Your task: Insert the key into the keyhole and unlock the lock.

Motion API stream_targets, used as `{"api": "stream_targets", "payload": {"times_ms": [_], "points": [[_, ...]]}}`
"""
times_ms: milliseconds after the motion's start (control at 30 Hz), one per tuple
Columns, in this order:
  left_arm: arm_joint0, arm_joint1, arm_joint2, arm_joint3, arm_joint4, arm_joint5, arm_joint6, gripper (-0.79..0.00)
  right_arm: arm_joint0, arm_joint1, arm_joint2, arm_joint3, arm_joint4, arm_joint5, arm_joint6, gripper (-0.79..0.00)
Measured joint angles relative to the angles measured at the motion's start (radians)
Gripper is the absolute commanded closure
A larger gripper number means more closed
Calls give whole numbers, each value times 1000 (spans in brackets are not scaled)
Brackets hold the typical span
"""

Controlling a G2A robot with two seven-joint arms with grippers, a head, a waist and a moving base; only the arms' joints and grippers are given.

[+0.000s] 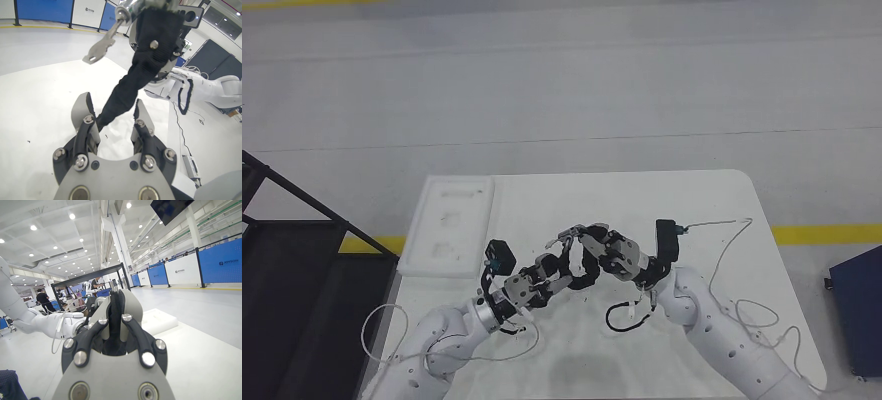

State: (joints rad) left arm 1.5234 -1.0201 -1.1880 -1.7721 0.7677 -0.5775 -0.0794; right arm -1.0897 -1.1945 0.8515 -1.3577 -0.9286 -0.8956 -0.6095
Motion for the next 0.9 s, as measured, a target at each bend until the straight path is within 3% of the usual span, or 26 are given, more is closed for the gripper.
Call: {"api": "stream_targets", "payload": {"times_ms": [233,500,700,900], "points": [[-47,-13,47,16,4,-6,-6,0,-32,0,25,-18,-23,-26,-3,0],[-39,-14,35,-7,-3,-25,2,0,-43,-6,41,-11,-34,-29,18,0],[1,-5,-17,-95,-84,-69,-10,0,-46,-11,53,14,-35,-11,37,0],[74,10,-99,-247,-190,-110,-55,0,-45,-15,68,43,-39,21,72,0]]}}
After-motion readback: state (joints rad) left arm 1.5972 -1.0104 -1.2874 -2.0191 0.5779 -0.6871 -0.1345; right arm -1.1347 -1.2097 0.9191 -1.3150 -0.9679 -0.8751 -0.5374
